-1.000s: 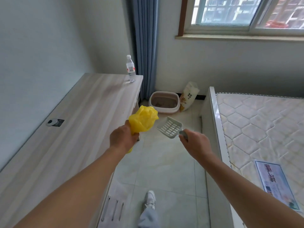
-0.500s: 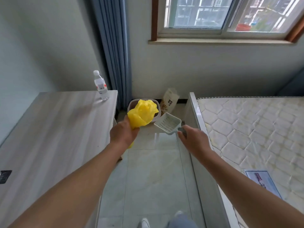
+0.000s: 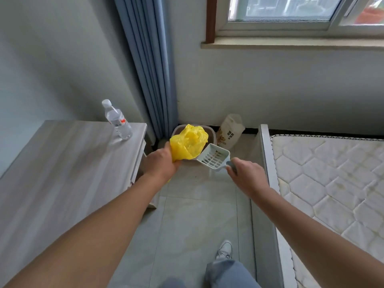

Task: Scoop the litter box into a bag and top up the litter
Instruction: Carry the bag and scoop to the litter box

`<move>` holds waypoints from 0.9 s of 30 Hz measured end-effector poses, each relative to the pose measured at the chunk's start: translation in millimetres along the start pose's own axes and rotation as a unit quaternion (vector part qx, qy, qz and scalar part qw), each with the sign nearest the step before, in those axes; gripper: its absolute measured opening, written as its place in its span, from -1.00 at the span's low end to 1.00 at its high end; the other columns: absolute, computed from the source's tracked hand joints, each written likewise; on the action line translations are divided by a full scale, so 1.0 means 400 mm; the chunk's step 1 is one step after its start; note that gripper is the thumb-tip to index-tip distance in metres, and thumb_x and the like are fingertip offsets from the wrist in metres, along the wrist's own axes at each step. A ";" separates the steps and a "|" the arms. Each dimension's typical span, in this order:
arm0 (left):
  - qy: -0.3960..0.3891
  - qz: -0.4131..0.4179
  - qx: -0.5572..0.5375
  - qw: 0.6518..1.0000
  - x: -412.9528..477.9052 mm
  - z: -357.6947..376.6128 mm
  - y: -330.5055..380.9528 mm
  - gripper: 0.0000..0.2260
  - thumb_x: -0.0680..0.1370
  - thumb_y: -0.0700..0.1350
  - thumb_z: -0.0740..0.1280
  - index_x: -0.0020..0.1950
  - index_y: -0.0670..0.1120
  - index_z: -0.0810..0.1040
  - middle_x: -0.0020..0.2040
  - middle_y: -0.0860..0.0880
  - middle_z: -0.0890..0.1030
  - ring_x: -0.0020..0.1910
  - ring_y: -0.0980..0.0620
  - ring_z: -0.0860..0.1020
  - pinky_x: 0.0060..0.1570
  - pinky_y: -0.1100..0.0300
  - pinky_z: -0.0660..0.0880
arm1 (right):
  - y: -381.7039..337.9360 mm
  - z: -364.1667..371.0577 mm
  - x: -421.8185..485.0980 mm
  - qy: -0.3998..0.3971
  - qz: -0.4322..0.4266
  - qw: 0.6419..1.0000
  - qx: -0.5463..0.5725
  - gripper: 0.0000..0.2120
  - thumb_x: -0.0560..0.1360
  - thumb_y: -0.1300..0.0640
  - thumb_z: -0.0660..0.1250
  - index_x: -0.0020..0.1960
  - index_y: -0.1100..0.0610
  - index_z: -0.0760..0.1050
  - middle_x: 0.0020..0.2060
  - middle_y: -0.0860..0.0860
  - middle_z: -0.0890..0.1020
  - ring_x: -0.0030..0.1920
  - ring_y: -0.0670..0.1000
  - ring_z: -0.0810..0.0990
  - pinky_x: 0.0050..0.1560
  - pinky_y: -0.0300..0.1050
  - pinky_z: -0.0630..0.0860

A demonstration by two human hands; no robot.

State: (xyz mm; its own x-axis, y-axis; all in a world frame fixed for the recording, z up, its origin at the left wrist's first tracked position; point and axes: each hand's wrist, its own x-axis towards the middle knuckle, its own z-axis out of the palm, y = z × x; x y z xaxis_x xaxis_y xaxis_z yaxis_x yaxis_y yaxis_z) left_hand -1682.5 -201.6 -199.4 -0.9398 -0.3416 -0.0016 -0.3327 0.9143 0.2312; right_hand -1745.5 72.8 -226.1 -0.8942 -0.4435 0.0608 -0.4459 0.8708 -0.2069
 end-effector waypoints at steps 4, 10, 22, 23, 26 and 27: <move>-0.015 -0.028 0.020 0.999 0.090 0.011 0.034 -0.45 0.53 0.27 0.32 0.35 -0.06 0.38 0.02 -0.16 0.65 -0.01 -0.24 0.64 -0.10 -0.02 0.55 | 0.047 0.023 0.135 -0.018 -0.019 1.000 0.000 -0.72 0.60 -0.14 0.19 -0.04 0.04 0.54 -0.24 -0.05 0.67 -0.30 0.04 0.61 -0.31 -0.09 0.54; -0.022 -0.065 0.021 0.997 0.236 0.009 0.032 -0.45 0.54 0.22 0.32 0.37 -0.10 0.31 0.01 -0.16 0.65 -0.01 -0.25 0.63 -0.14 0.03 0.48 | 0.048 0.040 0.310 -0.029 -0.034 0.999 0.012 -0.72 0.60 -0.13 0.20 -0.01 0.05 0.54 -0.23 -0.02 0.67 -0.25 0.09 0.62 -0.34 -0.12 0.46; -0.048 -0.024 0.007 0.999 0.601 0.078 -0.074 -0.36 0.56 0.16 0.32 0.44 -0.16 0.15 0.17 -0.21 0.59 0.02 -0.28 0.62 -0.19 0.00 0.43 | 0.013 0.123 0.636 -0.043 0.035 0.998 -0.010 -0.73 0.59 -0.13 0.20 -0.03 0.05 0.52 -0.23 -0.02 0.67 -0.24 0.10 0.62 -0.34 -0.12 0.43; -0.054 -0.016 0.005 0.998 0.634 0.085 -0.083 -0.37 0.57 0.15 0.32 0.44 -0.16 0.14 0.21 -0.20 0.57 0.04 -0.28 0.62 -0.17 -0.01 0.45 | 0.008 0.132 0.657 -0.045 0.044 0.998 -0.007 -0.72 0.59 -0.14 0.20 -0.03 0.05 0.52 -0.23 -0.03 0.67 -0.24 0.09 0.62 -0.33 -0.11 0.48; -0.068 -0.005 -0.012 0.998 0.713 0.105 -0.100 -0.40 0.57 0.11 0.33 0.44 -0.15 0.14 0.27 -0.18 0.50 0.08 -0.29 0.60 -0.15 0.00 0.42 | -0.010 0.155 0.708 -0.051 0.069 0.996 -0.005 -0.72 0.58 -0.14 0.20 -0.05 0.06 0.51 -0.24 -0.02 0.67 -0.25 0.11 0.62 -0.32 -0.08 0.52; -0.072 -0.005 -0.018 0.997 0.730 0.109 -0.103 -0.40 0.57 0.10 0.33 0.45 -0.15 0.15 0.28 -0.17 0.48 0.10 -0.30 0.59 -0.15 -0.01 0.41 | -0.014 0.159 0.720 -0.053 0.079 0.995 -0.001 -0.71 0.59 -0.13 0.20 -0.07 0.08 0.50 -0.25 0.00 0.66 -0.25 0.13 0.61 -0.32 -0.07 0.50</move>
State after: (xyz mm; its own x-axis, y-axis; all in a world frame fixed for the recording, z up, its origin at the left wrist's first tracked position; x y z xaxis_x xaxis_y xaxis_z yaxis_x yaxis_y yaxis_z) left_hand -1946.7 -329.6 -251.9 -0.9386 -0.3136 -0.1437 -0.3418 0.9018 0.2645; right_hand -1998.0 -73.4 -269.4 -0.9441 -0.3208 -0.0765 -0.3000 0.9318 -0.2044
